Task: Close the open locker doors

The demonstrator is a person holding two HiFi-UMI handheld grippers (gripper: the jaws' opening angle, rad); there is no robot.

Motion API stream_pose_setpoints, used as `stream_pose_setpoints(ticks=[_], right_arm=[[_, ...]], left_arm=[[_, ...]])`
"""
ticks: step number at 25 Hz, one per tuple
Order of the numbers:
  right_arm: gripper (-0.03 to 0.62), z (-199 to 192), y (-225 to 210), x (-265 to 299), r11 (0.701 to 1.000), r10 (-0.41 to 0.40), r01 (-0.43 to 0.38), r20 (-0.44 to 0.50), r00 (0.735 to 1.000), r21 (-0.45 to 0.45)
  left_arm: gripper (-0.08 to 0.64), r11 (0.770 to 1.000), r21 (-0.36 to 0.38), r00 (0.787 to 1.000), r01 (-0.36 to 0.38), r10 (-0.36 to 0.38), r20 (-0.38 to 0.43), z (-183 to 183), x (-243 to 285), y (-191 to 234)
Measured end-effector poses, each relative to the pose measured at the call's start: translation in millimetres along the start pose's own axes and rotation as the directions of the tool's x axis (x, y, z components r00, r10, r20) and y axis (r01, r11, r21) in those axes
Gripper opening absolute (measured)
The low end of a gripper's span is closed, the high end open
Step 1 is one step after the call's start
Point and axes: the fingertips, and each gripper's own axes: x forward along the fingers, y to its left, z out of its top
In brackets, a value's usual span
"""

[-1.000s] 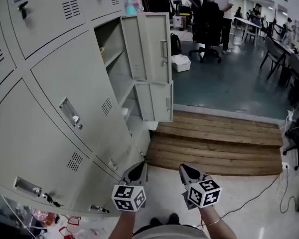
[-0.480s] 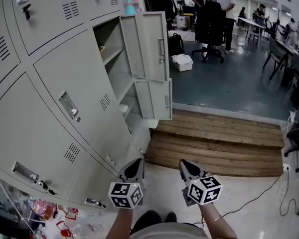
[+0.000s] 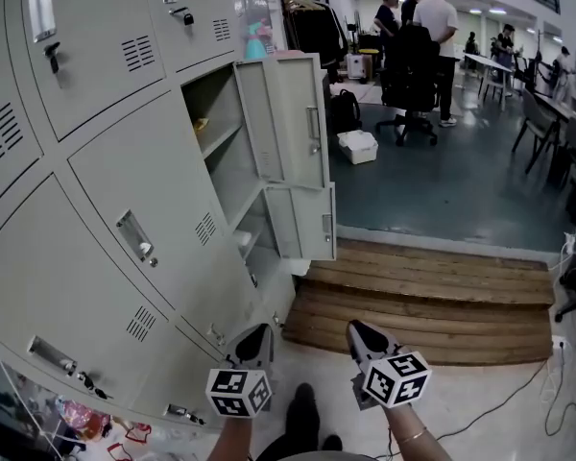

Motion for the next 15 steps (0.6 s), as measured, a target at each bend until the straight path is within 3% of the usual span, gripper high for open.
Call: stream_pose_setpoints(ticks=[9, 15], right_arm=[[0.067, 29, -25, 81, 1.000, 0.011, -0.011, 0.005, 1.000, -0.016], [0.072, 74, -50, 165, 0.999, 0.003, -0.001, 0.038, 0.999, -0.036]], left_arm=[[0.021, 1.000, -0.021, 1.000, 0.005, -0.005, 0.017, 19, 72, 49], [0.021, 0.999, -0.025, 0.998, 0.037, -0.036, 0.046, 53, 148, 90]])
